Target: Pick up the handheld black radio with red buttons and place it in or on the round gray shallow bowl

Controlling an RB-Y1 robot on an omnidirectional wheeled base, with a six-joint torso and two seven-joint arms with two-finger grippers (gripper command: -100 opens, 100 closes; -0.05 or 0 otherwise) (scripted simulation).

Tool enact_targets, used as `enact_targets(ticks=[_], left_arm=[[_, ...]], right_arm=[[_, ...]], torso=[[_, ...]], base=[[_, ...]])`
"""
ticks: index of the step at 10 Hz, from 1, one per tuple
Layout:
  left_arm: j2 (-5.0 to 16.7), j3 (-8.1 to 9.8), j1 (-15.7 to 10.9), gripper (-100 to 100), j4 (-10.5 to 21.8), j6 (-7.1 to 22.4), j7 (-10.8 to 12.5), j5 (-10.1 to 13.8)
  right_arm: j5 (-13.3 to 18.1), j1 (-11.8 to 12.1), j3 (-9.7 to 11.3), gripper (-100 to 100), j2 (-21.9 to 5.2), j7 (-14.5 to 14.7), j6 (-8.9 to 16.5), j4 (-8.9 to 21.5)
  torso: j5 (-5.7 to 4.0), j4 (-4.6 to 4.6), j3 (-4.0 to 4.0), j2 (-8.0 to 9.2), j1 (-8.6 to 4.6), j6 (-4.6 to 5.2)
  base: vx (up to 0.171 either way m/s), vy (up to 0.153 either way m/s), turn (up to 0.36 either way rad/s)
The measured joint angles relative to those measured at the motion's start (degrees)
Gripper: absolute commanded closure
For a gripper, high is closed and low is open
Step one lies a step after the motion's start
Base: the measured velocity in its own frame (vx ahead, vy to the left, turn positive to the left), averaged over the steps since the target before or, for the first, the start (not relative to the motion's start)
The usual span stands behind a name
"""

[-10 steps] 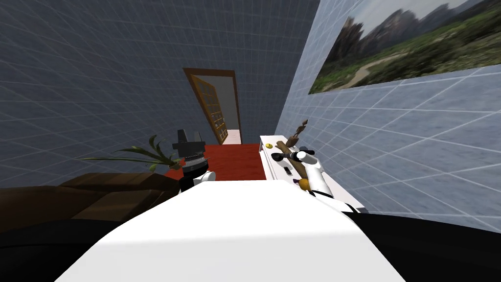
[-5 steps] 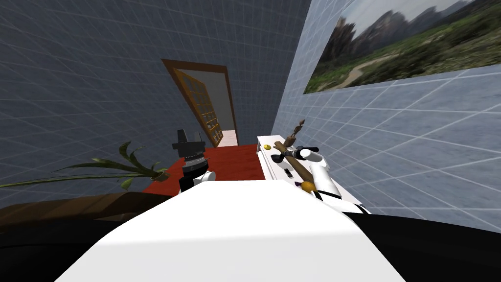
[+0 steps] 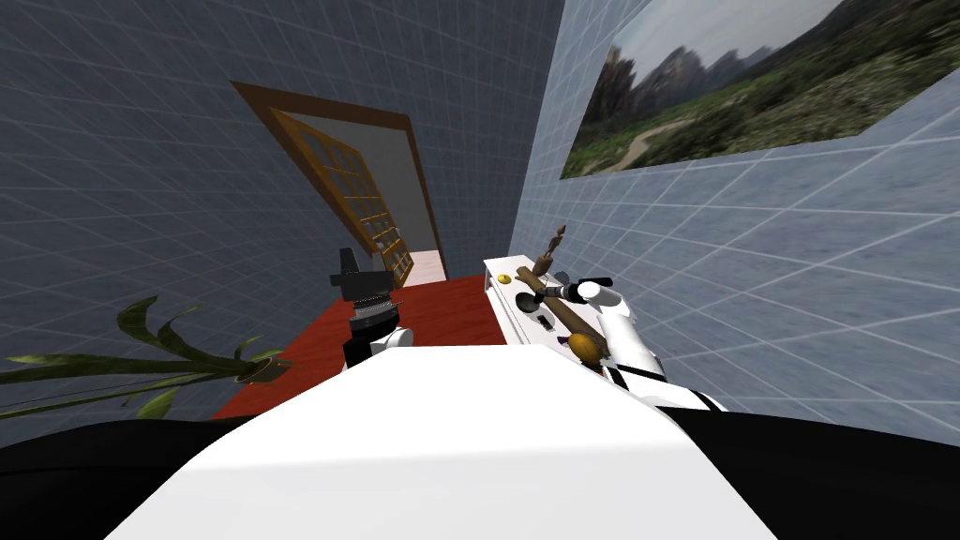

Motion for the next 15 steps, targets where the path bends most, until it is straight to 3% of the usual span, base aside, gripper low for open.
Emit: enact_targets(ticks=[1, 5, 6, 7, 15], left_arm=[[0.0, 0.0, 0.0, 0, 0.0, 0.0, 0.0, 0.0], [0.0, 0.0, 0.0, 0, 0.0, 0.0, 0.0, 0.0], [0.0, 0.0, 0.0, 0, 0.0, 0.0, 0.0, 0.0], [0.0, 0.0, 0.0, 0, 0.0, 0.0, 0.0, 0.0], [0.0, 0.0, 0.0, 0, 0.0, 0.0, 0.0, 0.0]], right_arm=[[-0.1, 0.0, 0.0, -100, -0.1, 0.0, 0.0, 0.0], [-0.1, 0.0, 0.0, -100, -0.1, 0.0, 0.0, 0.0], [-0.1, 0.0, 0.0, 0, -0.1, 0.0, 0.0, 0.0], [-0.1, 0.0, 0.0, -100, -0.1, 0.0, 0.0, 0.0], [-3.4, -0.8, -2.8, -100, -5.8, -6.1, 6.3, -7.9]], torso=[[-0.02, 0.0, -0.01, -0.01, -0.05, -0.1], [-0.04, 0.0, -0.01, -0.01, -0.12, -0.1], [-0.04, 0.0, -0.01, -0.01, -0.12, -0.1], [-0.04, 0.0, -0.01, -0.01, -0.12, -0.1], [-0.01, 0.02, 0.04, 0.07, -0.05, -0.1]], base=[[0.0, 0.0, 0.0], [0.0, 0.0, 0.0], [0.0, 0.0, 0.0], [-0.01, 0.011, -0.029], [-0.017, 0.016, -0.025]])
